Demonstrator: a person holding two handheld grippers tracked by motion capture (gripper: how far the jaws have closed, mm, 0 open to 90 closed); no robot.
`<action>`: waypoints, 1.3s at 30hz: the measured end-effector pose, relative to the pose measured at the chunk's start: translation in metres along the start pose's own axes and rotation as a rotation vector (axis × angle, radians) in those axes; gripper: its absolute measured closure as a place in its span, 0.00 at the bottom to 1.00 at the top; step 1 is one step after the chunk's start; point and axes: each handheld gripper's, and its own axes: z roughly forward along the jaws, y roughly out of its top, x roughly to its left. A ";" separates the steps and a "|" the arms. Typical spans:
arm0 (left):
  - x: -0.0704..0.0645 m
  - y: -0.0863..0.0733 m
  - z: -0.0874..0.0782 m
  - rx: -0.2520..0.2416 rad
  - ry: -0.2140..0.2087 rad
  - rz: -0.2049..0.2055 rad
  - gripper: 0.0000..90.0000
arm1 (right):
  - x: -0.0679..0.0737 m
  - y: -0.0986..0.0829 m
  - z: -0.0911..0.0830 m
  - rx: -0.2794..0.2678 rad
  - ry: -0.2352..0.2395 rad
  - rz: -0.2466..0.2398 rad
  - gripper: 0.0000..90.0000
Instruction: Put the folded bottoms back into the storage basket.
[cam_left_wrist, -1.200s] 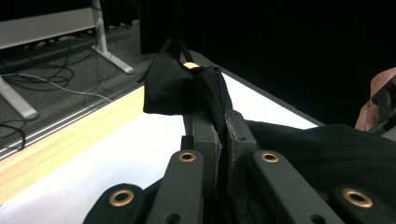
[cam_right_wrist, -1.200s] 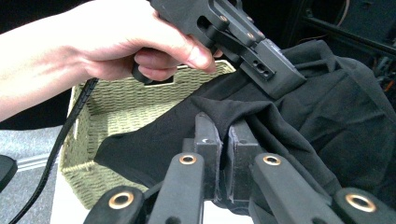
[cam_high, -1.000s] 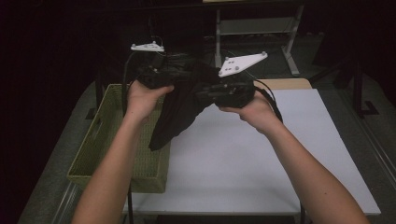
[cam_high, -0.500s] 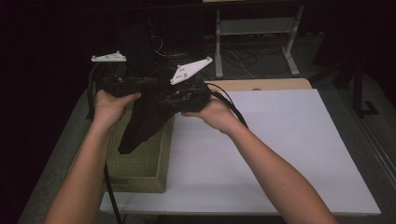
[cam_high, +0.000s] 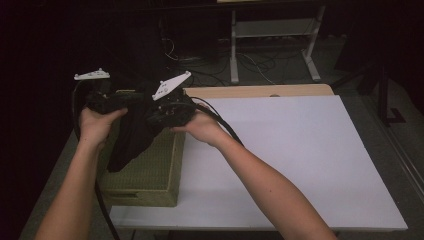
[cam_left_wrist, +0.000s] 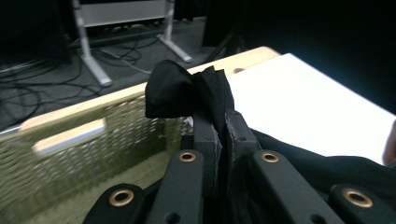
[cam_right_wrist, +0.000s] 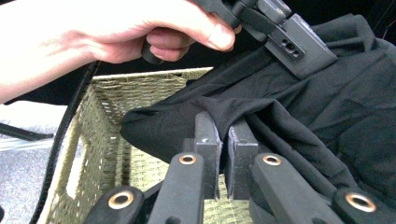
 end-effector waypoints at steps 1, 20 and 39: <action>0.002 -0.002 0.000 0.001 0.003 -0.004 0.94 | 0.000 0.000 0.003 0.002 0.001 0.004 0.94; 0.031 -0.039 0.008 0.087 0.139 -0.041 0.94 | 0.011 -0.018 0.051 0.091 0.048 0.007 0.94; 0.053 -0.075 0.026 0.161 0.137 -0.147 0.94 | 0.013 -0.050 0.052 0.142 0.084 0.025 0.82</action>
